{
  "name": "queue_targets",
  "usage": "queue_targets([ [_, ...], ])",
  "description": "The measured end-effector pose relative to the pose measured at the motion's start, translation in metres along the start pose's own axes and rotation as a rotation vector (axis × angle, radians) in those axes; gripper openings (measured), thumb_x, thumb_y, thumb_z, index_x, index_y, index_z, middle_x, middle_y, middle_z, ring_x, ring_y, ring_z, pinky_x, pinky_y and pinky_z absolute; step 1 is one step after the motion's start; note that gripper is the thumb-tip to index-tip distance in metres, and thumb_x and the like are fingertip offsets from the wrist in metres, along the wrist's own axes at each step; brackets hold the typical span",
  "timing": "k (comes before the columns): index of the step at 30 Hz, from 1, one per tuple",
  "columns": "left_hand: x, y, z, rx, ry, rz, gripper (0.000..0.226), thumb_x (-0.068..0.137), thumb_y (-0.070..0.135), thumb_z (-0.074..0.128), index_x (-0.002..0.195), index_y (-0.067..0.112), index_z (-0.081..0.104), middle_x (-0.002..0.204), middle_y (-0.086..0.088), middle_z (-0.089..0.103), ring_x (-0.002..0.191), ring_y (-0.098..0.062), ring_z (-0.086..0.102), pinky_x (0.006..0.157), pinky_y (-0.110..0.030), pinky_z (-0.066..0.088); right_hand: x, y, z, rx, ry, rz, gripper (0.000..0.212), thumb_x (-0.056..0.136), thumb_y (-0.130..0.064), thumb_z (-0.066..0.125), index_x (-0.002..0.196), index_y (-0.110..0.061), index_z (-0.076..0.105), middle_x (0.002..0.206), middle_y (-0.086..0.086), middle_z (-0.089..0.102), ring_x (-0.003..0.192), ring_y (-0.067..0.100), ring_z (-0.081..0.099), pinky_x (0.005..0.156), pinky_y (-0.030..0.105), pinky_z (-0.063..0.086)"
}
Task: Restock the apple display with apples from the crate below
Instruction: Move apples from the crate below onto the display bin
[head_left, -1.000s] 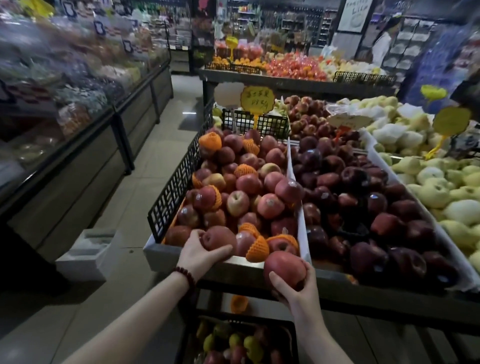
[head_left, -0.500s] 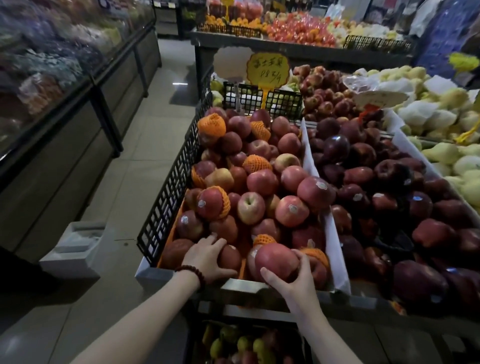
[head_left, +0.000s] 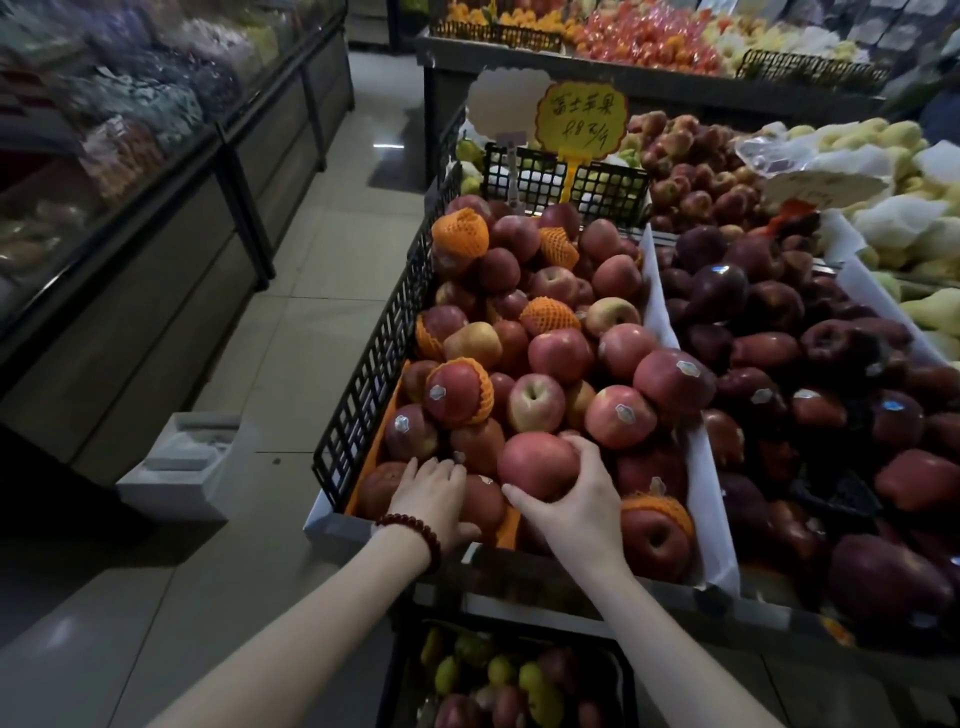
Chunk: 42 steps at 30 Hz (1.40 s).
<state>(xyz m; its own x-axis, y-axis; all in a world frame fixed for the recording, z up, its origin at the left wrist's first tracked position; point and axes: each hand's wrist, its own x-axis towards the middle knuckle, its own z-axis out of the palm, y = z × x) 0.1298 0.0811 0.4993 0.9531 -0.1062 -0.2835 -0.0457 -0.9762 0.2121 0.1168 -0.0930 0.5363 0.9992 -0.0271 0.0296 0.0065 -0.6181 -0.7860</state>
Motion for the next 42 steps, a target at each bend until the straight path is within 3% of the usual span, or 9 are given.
queue_targets([
  [5, -0.010, -0.009, -0.002, -0.060, 0.088, -0.016, 0.066, 0.089, 0.046, 0.047, 0.143, 0.013, 0.029, 0.148, -0.006, 0.039, 0.143, -0.021, 0.024, 0.120, -0.042, 0.005, 0.025, 0.004, 0.034, -0.175, -0.096, -0.027, 0.091, 0.072, -0.037, 0.081, 0.143, -0.015, 0.027, 0.142, 0.007, 0.041, 0.130, 0.024, 0.046, 0.107, 0.035, 0.041],
  [11, -0.016, -0.024, 0.003, -0.069, 0.146, 0.005, 0.053, 0.093, 0.039, 0.043, 0.139, 0.015, 0.037, 0.144, -0.004, 0.043, 0.143, -0.023, 0.023, 0.120, -0.041, 0.003, 0.027, 0.014, 0.039, -0.454, -0.098, -0.083, 0.097, 0.078, -0.056, 0.067, 0.149, -0.015, 0.015, 0.153, 0.009, 0.034, 0.143, 0.027, 0.032, 0.117, 0.050, 0.029],
  [16, -0.022, -0.015, 0.005, -0.168, 0.269, 0.032, 0.050, 0.092, 0.034, 0.046, 0.138, 0.016, 0.040, 0.145, -0.005, 0.043, 0.143, -0.022, 0.025, 0.119, -0.038, 0.004, 0.023, 0.004, 0.023, -0.365, -0.167, -0.066, 0.115, 0.073, -0.070, 0.063, 0.154, -0.020, -0.002, 0.161, 0.012, 0.014, 0.149, 0.031, 0.013, 0.120, 0.049, 0.017],
  [20, -0.040, 0.007, 0.004, -0.289, 0.571, 0.044, 0.033, 0.088, 0.026, 0.056, 0.118, 0.012, 0.061, 0.127, -0.009, 0.058, 0.122, -0.026, 0.051, 0.107, -0.034, 0.034, -0.004, -0.005, -0.004, 0.053, 0.080, -0.199, 0.047, 0.089, -0.032, 0.065, 0.131, -0.015, 0.051, 0.126, 0.005, 0.058, 0.115, 0.015, 0.055, 0.097, 0.030, 0.050],
  [22, -0.056, 0.024, 0.006, -0.394, 0.641, 0.000, 0.023, 0.087, 0.023, 0.057, 0.106, 0.014, 0.065, 0.113, -0.005, 0.061, 0.105, -0.022, 0.056, 0.094, -0.035, 0.046, -0.025, -0.003, -0.014, 0.210, 0.027, -0.151, 0.014, 0.092, -0.023, 0.061, 0.104, -0.016, 0.064, 0.093, -0.001, 0.069, 0.084, 0.009, 0.065, 0.075, 0.023, 0.055],
  [27, -0.092, 0.060, 0.051, -0.762, 0.433, -0.168, 0.018, 0.087, 0.029, 0.055, 0.081, 0.017, 0.069, 0.080, 0.002, 0.070, 0.077, -0.012, 0.063, 0.072, -0.027, 0.048, -0.080, 0.050, -0.011, 0.509, -0.218, 0.056, 0.023, 0.095, -0.023, 0.058, 0.080, -0.011, 0.070, 0.063, -0.001, 0.067, 0.063, 0.014, 0.065, 0.057, 0.028, 0.054],
  [35, -0.093, 0.057, 0.188, -0.868, 0.168, -0.240, 0.021, 0.093, 0.032, 0.050, 0.096, 0.021, 0.068, 0.082, 0.009, 0.063, 0.070, -0.004, 0.058, 0.056, -0.009, 0.044, -0.136, 0.191, 0.046, 0.464, -0.332, 0.165, 0.021, 0.096, -0.025, 0.057, 0.085, -0.020, 0.074, 0.086, -0.002, 0.075, 0.088, 0.011, 0.069, 0.075, 0.017, 0.051],
  [39, -0.068, 0.038, 0.279, -0.785, 0.113, -0.278, 0.029, 0.091, 0.034, 0.051, 0.098, 0.011, 0.067, 0.096, -0.012, 0.070, 0.076, -0.017, 0.059, 0.072, -0.033, 0.052, -0.144, 0.280, 0.092, 0.420, -0.303, 0.173, 0.025, 0.096, -0.031, 0.056, 0.087, -0.012, 0.071, 0.088, 0.008, 0.072, 0.090, 0.021, 0.068, 0.079, 0.035, 0.052],
  [42, -0.051, 0.023, 0.346, -0.770, 0.077, -0.296, 0.037, 0.091, 0.034, 0.052, 0.119, 0.012, 0.062, 0.117, -0.011, 0.065, 0.101, -0.021, 0.061, 0.081, -0.031, 0.048, -0.147, 0.342, 0.127, 0.423, -0.279, 0.156, 0.028, 0.094, -0.038, 0.057, 0.089, -0.012, 0.069, 0.089, 0.008, 0.071, 0.090, 0.023, 0.069, 0.081, 0.044, 0.054],
])
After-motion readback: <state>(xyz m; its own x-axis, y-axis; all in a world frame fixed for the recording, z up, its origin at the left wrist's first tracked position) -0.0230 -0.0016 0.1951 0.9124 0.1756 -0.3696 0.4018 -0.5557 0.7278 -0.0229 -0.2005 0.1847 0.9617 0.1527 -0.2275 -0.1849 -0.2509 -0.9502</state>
